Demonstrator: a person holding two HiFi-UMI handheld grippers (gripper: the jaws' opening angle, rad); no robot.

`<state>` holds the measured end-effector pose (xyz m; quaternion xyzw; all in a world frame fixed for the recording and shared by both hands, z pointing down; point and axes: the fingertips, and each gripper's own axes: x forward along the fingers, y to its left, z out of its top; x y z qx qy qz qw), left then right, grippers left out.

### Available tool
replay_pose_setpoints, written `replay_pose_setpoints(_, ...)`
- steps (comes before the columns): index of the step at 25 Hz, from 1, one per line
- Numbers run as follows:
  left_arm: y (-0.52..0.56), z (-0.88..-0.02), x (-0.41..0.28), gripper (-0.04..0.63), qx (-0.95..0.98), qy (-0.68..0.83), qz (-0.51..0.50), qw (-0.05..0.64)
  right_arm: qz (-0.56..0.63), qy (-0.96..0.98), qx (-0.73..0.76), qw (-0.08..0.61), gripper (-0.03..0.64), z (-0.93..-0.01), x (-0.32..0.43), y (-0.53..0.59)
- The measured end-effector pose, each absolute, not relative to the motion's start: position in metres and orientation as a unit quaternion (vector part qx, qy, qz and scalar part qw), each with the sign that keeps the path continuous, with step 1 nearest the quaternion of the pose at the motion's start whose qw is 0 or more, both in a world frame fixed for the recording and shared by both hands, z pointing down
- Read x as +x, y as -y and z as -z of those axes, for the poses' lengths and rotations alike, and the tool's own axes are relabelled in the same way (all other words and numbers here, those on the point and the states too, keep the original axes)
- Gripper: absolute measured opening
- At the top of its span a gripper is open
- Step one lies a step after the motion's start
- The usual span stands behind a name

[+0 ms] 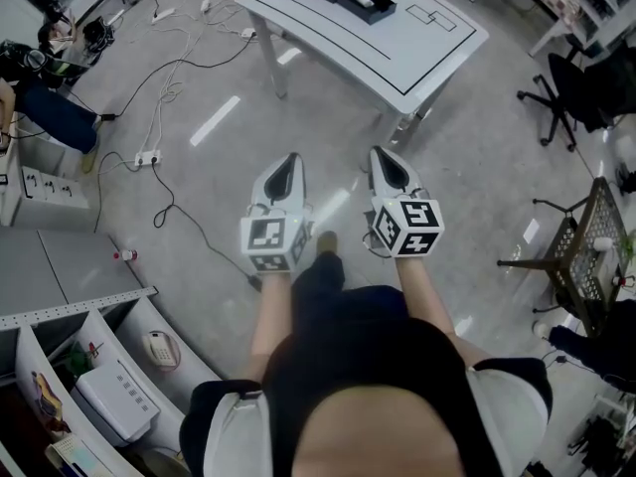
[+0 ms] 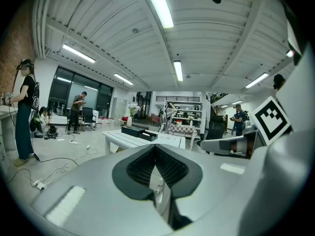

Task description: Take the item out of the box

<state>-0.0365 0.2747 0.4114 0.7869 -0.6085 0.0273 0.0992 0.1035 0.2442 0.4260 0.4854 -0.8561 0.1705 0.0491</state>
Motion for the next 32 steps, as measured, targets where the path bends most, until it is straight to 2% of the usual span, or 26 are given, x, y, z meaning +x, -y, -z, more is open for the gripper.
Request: replay_pose_setpoints(32,-0.182,-0.417,-0.085,0.011,0.805,0.586,-0.031,0.090,-0.169,0.849,0.499,0.044,0.002,-0.432,0.050,-0.160)
